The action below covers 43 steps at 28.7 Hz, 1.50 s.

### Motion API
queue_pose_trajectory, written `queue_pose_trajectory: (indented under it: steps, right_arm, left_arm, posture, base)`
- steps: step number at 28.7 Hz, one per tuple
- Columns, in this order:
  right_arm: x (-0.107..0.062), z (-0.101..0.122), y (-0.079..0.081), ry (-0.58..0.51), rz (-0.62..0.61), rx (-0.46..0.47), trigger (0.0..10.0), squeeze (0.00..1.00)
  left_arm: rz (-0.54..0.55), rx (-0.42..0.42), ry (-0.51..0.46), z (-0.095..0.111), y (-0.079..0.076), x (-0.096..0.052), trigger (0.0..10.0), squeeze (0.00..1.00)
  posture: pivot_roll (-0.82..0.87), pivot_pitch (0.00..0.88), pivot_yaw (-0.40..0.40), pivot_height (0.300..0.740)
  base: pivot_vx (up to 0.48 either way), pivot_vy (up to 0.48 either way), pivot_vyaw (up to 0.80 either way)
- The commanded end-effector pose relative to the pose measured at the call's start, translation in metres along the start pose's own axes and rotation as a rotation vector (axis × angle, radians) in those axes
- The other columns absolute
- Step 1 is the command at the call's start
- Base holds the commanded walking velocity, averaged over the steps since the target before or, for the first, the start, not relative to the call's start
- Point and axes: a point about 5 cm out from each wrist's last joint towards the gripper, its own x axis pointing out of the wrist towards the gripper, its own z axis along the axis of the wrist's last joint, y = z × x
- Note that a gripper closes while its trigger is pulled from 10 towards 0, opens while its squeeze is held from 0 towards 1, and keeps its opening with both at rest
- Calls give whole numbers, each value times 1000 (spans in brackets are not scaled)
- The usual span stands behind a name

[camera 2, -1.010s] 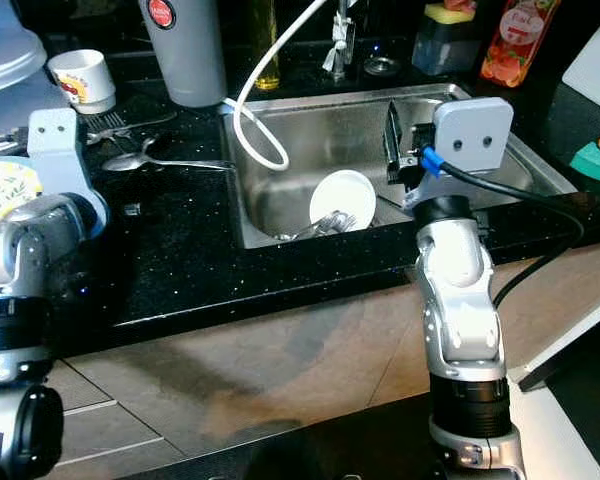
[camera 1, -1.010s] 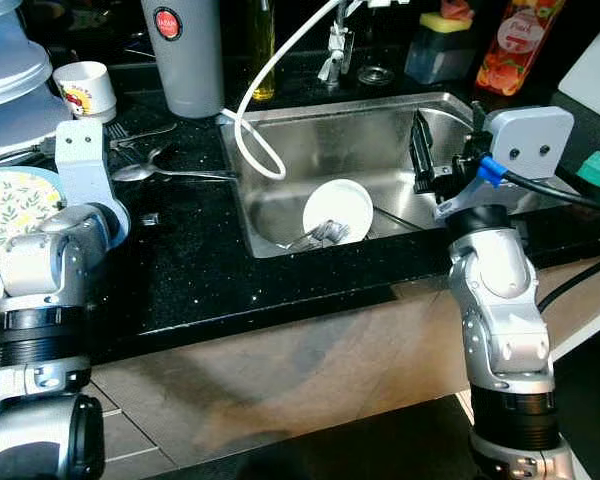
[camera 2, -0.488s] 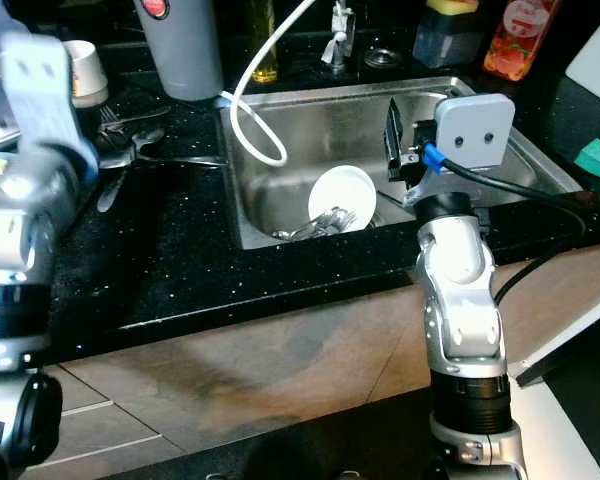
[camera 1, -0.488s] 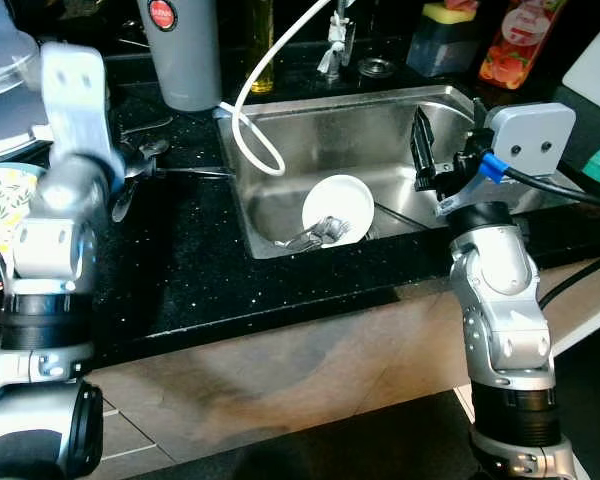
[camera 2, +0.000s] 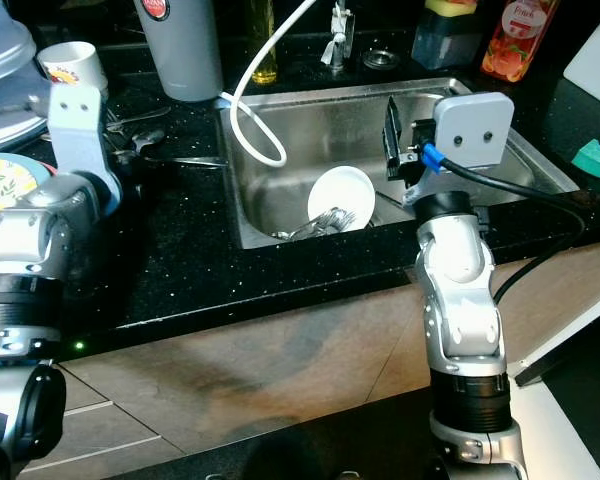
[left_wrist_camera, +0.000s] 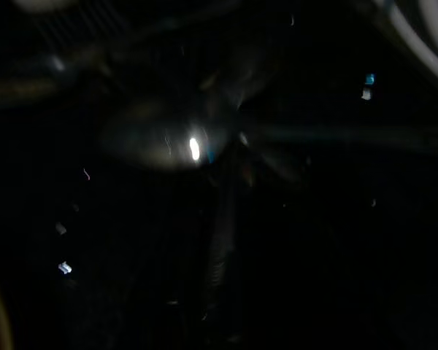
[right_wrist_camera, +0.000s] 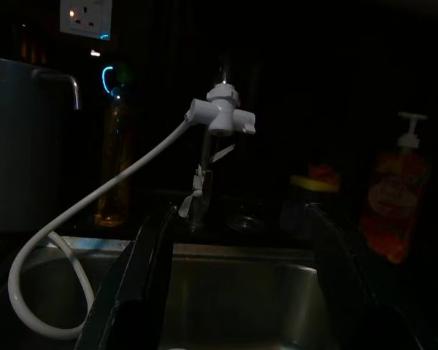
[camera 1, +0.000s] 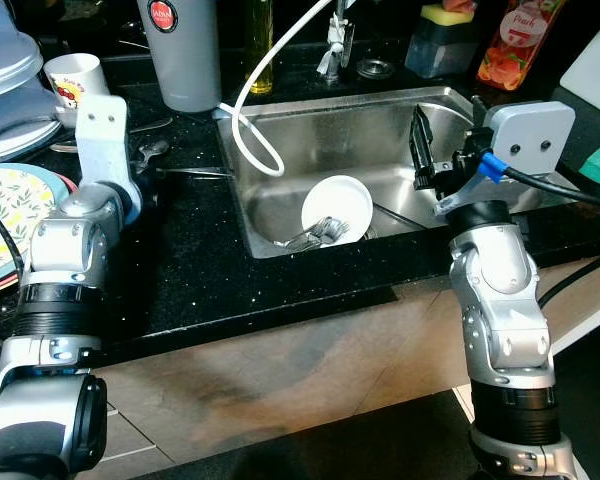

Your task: Kitchen organization

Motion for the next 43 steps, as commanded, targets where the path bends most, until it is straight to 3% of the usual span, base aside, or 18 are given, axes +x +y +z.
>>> queue_pose_trajectory:
  steps: [1,9,10,11,12,13,19,23,24,25,27,28,32,33,35,38,39,43]
  right_arm:
    - [0,0,-3,-5,-5,-5,10000,0]
    - [0,0,-3,-8,-5,-5,10000,0]
    - [0,0,-3,-8,-5,-5,10000,0]
    - [0,0,-3,-7,-6,-5,10000,0]
    - [0,0,-3,-7,-6,-5,10000,0]
    - [0,0,-3,-7,-6,-5,10000,0]
    - [0,0,-4,-4,-6,-5,10000,0]
    - [1,0,-4,-5,-3,-4,10000,0]
    - [1,0,-4,-5,-4,-3,10000,0]
    - [1,0,-4,-4,-4,-2,10000,0]
    - [1,0,-4,-4,-5,-2,10000,0]
    - [1,0,-4,-4,-5,-2,10000,0]
    - [1,0,-5,-3,-5,-3,10000,0]
    - [1,-1,-5,-3,-7,-4,10000,0]
    - [1,-1,-5,-2,-8,-5,10000,0]
    - [1,-1,-5,-2,-9,-4,10000,0]
    - [1,-1,-5,-2,-10,-3,10000,0]
    - [1,-1,-5,-2,-11,-4,10000,0]
  left_arm:
    - [-44,-40,47,-9,-2,3,10000,0]
    - [-75,-20,118,-19,2,7,10000,0]
    - [-63,-15,142,-25,4,7,8784,0]
    - [-52,-4,166,-31,6,7,3176,0]
    - [-52,-4,166,-31,6,7,3176,0]
    - [-39,14,184,-36,8,7,0,0]
    - [23,-2,172,-36,12,5,0,0]
    - [157,111,-49,-1,16,1,0,0]
    - [191,152,-125,11,16,-1,8980,0]
    - [198,185,-235,27,12,-6,10000,0]
    - [198,206,-308,37,9,-10,10000,0]
    - [225,235,-439,57,5,-20,10000,0]
    - [212,239,-488,65,1,-24,10000,0]
    - [155,215,-539,73,-6,-30,10000,0]
    - [168,230,-599,83,-7,-36,10000,0]
    - [230,279,-589,84,-2,-35,10000,0]
    - [293,366,-612,83,2,-36,10000,0]
    - [243,411,-525,74,-1,-30,10000,0]
  posture:
    - [53,89,11,740]
    - [55,87,12,740]
    - [55,87,12,740]
    - [55,87,12,740]
    - [55,87,12,740]
    - [56,92,12,740]
    - [59,95,6,740]
    - [58,96,3,740]
    - [59,97,3,740]
    - [59,97,2,740]
    - [59,97,2,740]
    - [57,98,2,740]
    - [56,98,2,740]
    - [56,98,2,740]
    - [56,98,2,740]
    - [59,99,6,740]
    - [57,99,5,740]
    - [59,100,3,740]
  base:
    - [0,0,0]
    - [0,0,0]
    - [0,0,0]
    - [0,0,0]
    - [0,0,0]
    - [0,0,0]
    - [0,0,0]
    - [0,0,0]
    - [0,0,0]
    - [0,0,0]
    - [0,0,0]
    - [0,0,0]
    - [0,0,0]
    - [0,0,0]
    - [0,0,0]
    - [0,0,0]
    - [0,0,0]
    - [0,0,0]
